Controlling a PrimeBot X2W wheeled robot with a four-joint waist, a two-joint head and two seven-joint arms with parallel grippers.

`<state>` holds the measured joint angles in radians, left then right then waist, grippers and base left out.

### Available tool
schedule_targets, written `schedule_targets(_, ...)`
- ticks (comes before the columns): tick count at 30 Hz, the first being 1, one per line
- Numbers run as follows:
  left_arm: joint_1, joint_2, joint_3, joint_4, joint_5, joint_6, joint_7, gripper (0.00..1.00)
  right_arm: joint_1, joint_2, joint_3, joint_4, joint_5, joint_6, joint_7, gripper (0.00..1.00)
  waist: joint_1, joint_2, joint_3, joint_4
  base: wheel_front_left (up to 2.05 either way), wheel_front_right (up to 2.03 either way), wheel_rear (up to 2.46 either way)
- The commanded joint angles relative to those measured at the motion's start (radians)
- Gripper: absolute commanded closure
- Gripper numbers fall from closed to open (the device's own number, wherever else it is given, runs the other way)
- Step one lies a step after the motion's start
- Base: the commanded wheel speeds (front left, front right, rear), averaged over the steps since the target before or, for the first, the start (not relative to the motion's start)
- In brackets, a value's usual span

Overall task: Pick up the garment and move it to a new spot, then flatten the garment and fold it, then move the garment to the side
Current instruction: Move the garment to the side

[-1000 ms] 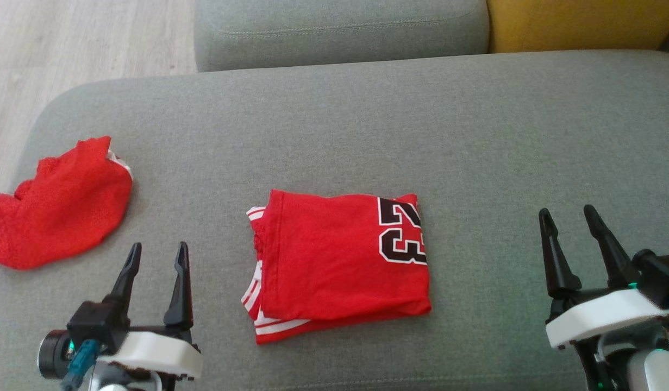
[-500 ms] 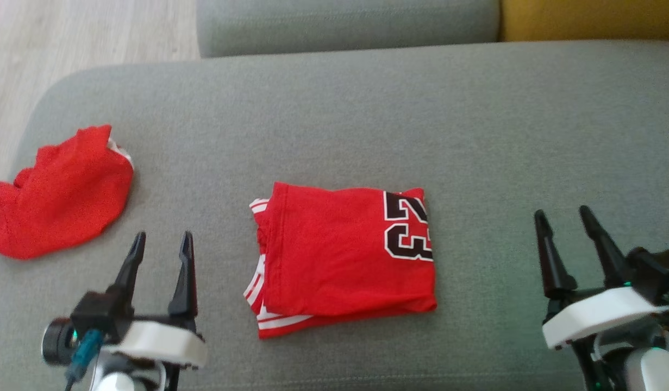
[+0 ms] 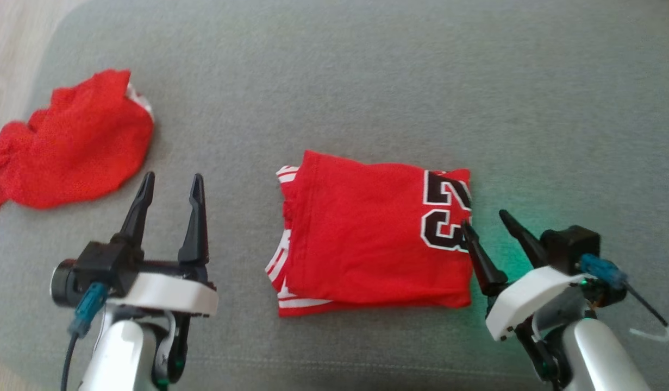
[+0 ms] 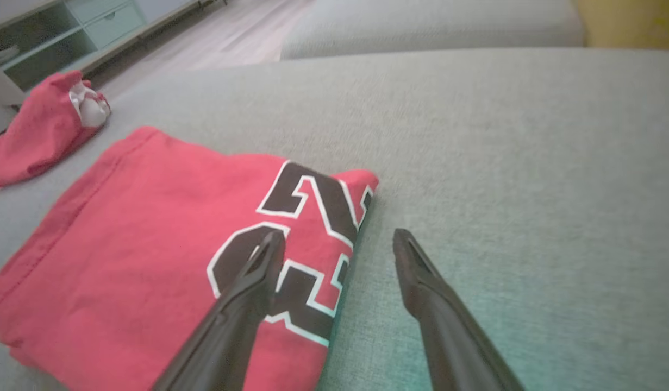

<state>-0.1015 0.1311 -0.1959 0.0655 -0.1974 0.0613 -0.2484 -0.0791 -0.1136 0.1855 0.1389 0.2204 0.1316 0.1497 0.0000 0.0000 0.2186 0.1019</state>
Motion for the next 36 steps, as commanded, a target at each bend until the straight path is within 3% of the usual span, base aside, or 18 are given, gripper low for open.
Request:
schedule_targets(1, -0.049, 0.009, 0.028, -0.028, 0.005, -0.004, -0.01, 0.0, -0.031, -0.009, 0.022, -0.013, 0.004, -0.001, -0.008, 0.0, 0.0, 0.0, 0.021, 0.021, 0.0, 0.0, 0.0)
schedule_targets(8, -0.081, -0.005, 0.022, -0.03, 0.025, -0.009, -0.013, 0.0, -0.071, 0.002, 0.047, 0.112, 0.009, -0.001, 0.017, 0.0, 0.0, 0.0, 0.045, 0.042, 0.0, 0.0, 0.0)
schedule_targets(9, -0.083, -0.007, 0.023, -0.033, 0.028, -0.01, -0.013, 0.0, -0.073, 0.004, 0.049, 0.123, 0.013, -0.001, 0.024, 0.13, 0.0, 0.0, 0.046, 0.043, 0.0, 0.0, 0.0)
schedule_targets(10, -0.083, -0.008, 0.025, -0.035, 0.03, -0.01, -0.013, 0.0, -0.075, 0.005, 0.049, 0.136, 0.014, -0.001, 0.037, 0.45, 0.0, 0.0, 0.046, 0.043, 0.0, 0.0, 0.0)
schedule_targets(11, -0.082, -0.009, 0.026, -0.037, 0.033, -0.011, -0.013, 0.0, -0.076, 0.006, 0.051, 0.145, 0.017, -0.001, 0.049, 0.69, 0.0, 0.0, 0.045, 0.042, 0.0, 0.0, 0.0)
schedule_targets(12, -0.081, -0.011, 0.027, -0.039, 0.035, -0.011, -0.013, 0.0, -0.078, 0.007, 0.052, 0.15, 0.02, -0.001, 0.054, 1.0, 0.0, 0.0, 0.044, 0.042, 0.0, 0.0, 0.0)
schedule_targets(20, -0.065, -0.011, 0.04, -0.054, 0.056, -0.017, -0.013, 0.0, -0.086, -0.004, 0.062, 0.126, 0.012, -0.001, 0.046, 1.0, 0.0, 0.0, 0.033, -0.008, 0.0, 0.0, 0.0)
schedule_targets(31, -0.068, 0.006, 0.046, -0.091, 0.078, -0.032, -0.013, 0.0, -0.14, -0.038, 0.053, 0.072, 0.009, -0.001, -0.004, 1.0, 0.0, 0.0, 0.051, -0.214, 0.0, 0.0, 0.0)
schedule_targets(36, -0.089, 0.009, 0.033, -0.102, 0.087, -0.042, -0.013, 0.0, -0.191, -0.062, 0.029, 0.089, 0.017, -0.001, -0.023, 1.0, 0.0, 0.0, 0.075, -0.27, 0.0, 0.0, 0.0)
